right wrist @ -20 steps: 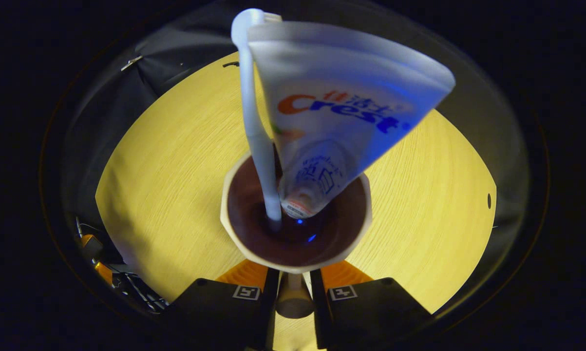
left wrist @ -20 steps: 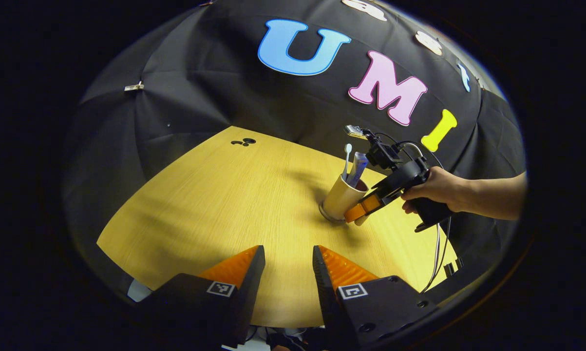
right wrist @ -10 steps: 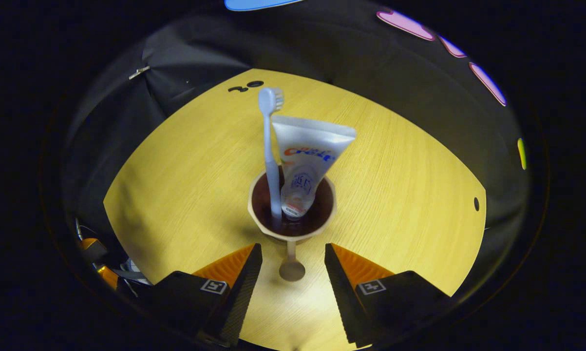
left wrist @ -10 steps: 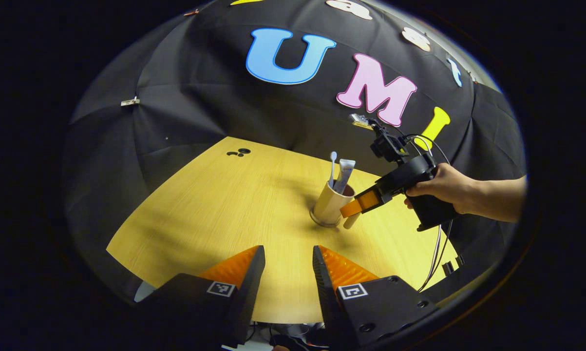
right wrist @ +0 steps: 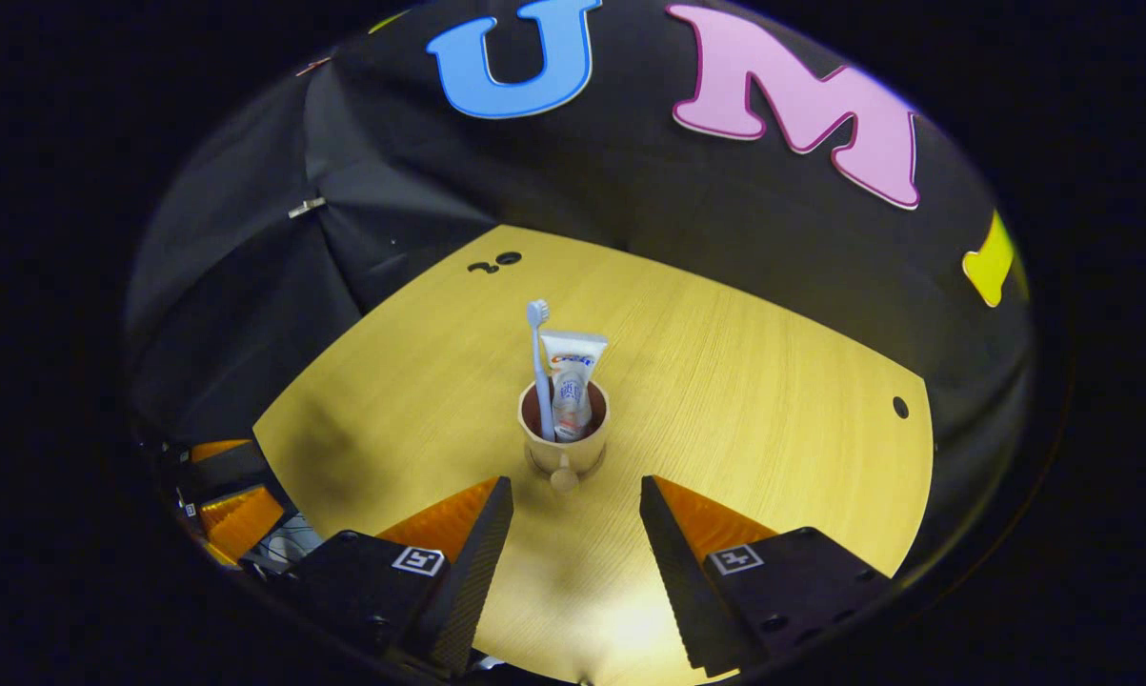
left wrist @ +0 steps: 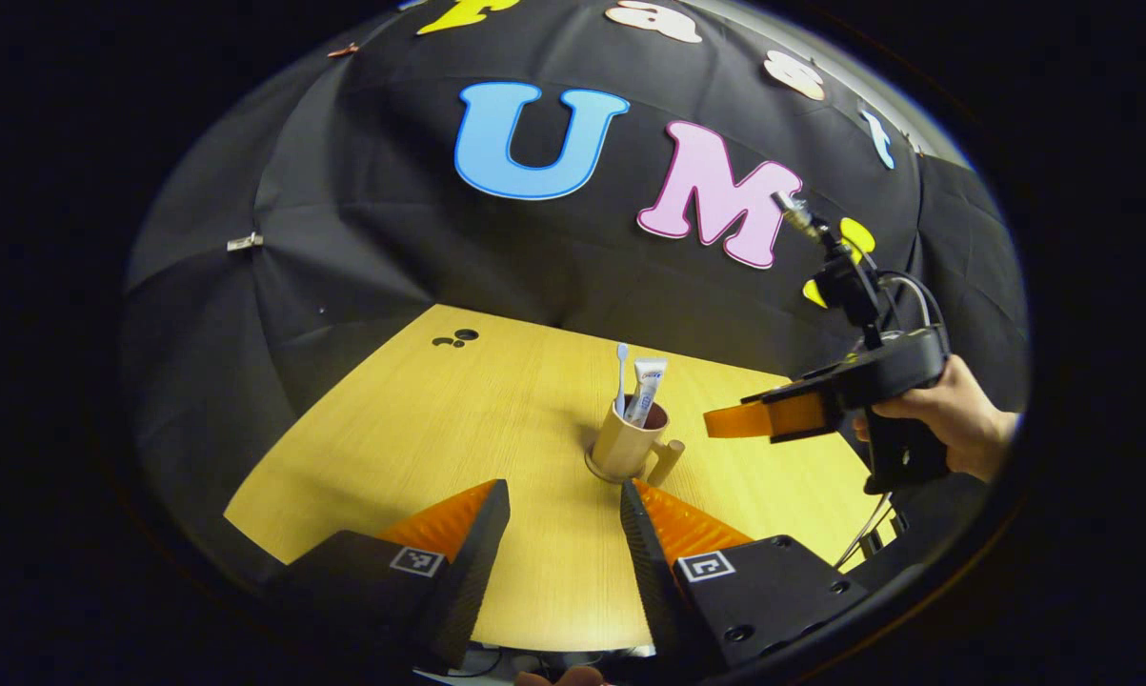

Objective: Put the toothbrush and toothpaste on the desktop into the cup, then pick up the cup and place it on the coaster on the desktop.

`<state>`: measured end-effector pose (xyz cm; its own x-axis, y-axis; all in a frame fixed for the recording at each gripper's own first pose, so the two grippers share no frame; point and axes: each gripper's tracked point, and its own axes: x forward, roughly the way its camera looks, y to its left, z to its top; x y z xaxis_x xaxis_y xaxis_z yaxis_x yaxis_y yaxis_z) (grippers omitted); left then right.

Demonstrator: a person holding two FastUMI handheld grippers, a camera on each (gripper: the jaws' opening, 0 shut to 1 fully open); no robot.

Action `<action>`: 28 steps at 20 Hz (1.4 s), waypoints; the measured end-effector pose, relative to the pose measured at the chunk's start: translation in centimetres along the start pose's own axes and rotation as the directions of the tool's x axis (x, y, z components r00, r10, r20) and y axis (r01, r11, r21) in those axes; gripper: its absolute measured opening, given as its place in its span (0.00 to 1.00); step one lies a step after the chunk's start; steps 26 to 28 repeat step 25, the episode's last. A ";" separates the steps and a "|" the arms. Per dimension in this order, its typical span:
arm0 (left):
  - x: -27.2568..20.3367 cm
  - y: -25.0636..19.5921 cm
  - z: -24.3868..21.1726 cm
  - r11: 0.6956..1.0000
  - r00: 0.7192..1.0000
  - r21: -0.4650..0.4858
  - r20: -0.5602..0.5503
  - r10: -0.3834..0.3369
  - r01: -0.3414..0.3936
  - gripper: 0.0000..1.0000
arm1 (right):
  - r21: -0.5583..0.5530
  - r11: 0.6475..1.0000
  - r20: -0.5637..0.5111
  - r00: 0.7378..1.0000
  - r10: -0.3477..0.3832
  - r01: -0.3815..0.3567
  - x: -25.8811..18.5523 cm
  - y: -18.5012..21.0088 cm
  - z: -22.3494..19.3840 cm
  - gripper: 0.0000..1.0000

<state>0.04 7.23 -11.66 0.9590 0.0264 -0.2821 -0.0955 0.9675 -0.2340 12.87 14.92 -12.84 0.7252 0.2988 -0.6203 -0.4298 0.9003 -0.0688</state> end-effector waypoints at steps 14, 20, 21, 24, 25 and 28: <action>2.3 -8.7 7.6 0.985 0.995 0.169 0.085 -0.058 0.043 0.83 | 0.046 0.997 0.275 0.960 0.047 -0.062 -10.6 -0.7 -0.1 0.89; 2.4 -10.4 8.5 0.976 0.993 0.218 0.110 -0.048 0.023 0.84 | 0.038 0.997 0.338 0.940 0.047 -0.063 -12.7 -2.0 -0.7 0.89; 2.3 -10.7 8.7 0.974 0.992 0.225 0.116 -0.048 0.020 0.84 | 0.033 0.997 0.345 0.937 0.048 -0.063 -13.2 -1.8 -1.4 0.90; 2.4 -11.8 8.9 0.968 0.991 0.250 0.121 -0.059 0.027 0.84 | 0.044 0.997 0.356 0.934 0.040 -0.060 -13.8 -2.7 -1.7 0.90; 2.5 -12.0 8.9 0.967 0.991 0.254 0.117 -0.060 0.029 0.84 | 0.051 0.997 0.357 0.933 0.039 -0.061 -13.8 -3.0 -1.7 0.90; 2.5 -12.0 8.9 0.967 0.991 0.254 0.117 -0.060 0.029 0.84 | 0.051 0.997 0.357 0.933 0.039 -0.061 -13.8 -3.0 -1.7 0.90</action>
